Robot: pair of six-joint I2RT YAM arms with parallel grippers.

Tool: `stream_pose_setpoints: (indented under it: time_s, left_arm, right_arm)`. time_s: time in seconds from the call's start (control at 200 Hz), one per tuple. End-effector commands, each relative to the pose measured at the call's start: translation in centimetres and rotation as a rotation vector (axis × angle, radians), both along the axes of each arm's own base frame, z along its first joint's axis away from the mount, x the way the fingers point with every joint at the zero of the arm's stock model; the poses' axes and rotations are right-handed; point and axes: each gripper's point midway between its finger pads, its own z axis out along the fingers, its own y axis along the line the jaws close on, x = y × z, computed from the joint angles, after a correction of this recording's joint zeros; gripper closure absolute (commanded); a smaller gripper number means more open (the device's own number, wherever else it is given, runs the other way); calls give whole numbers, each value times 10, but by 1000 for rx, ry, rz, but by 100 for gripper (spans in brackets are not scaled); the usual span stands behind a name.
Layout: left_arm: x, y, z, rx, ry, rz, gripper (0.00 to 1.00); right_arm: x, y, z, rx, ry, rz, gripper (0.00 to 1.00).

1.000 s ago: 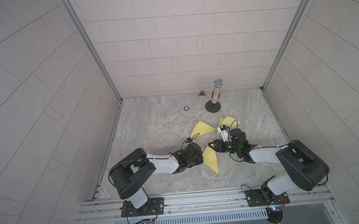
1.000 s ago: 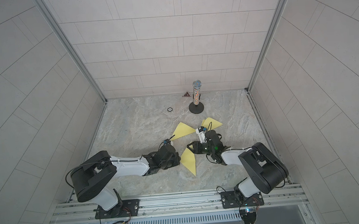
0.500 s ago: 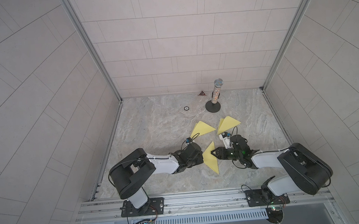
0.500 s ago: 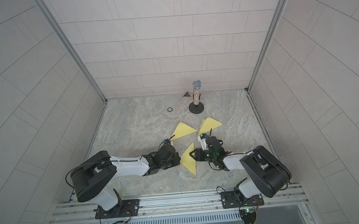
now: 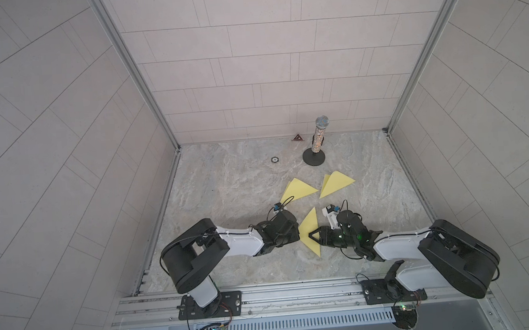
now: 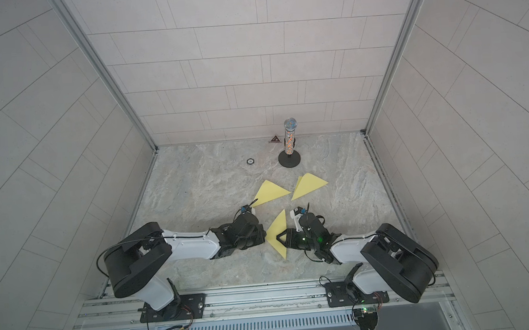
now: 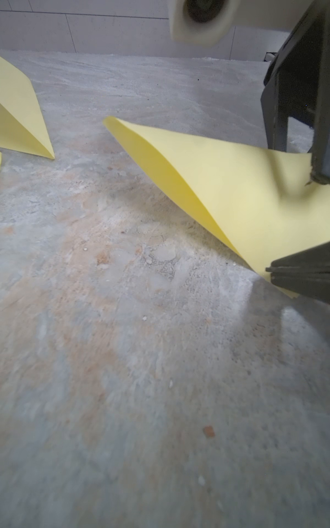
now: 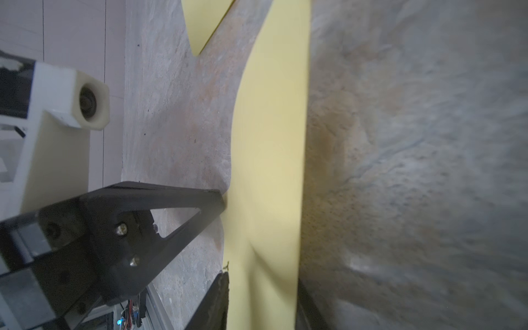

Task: Fold the square paper diagonally
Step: Fold the paper at the center of the board, then pick up the paper from the center of the board.

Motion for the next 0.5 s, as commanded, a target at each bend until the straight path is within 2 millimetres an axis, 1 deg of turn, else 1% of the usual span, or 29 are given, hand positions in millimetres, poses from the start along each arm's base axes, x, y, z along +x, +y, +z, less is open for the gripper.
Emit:
stream_pose_setpoints:
  time_s: [0.0,0.045,0.085,0.12,0.165,0.205,0.275,0.405,0.47,0.495]
  left_arm:
    - [-39,68,-64,301,165,13,100]
    - [-39,68,-64,301,165,13,100]
    - [-39,68,-64,301,165,14,100]
    - [-39,68,-64,300,164,13,100]
    - [-39,68,-64,300,163,13,100]
    - [-39,68,-64,300,163,14,100]
    - [-39,68,-64,300,163,15,100]
    - [-39,68,-63,298,161,15,100]
    - [-39,67,-63,293,159,13,100]
    - [-39,68,-63,292,160,13,100]
  right_arm:
    - [3,-14,-3,-25,22,-101,70]
    - [4,-15,0,-21,15,-112,74]
    - [5,-16,3,-20,14,-125,79]
    - [6,-17,6,-16,10,-132,85]
    - [6,-16,8,-9,11,-135,97]
    - [7,-15,11,-3,11,-133,100]
    - [7,-13,15,11,7,-124,100]
    - [6,-10,16,25,12,-121,100]
    - [7,-9,17,31,11,-119,90]
    - [7,-9,16,29,10,-118,89]
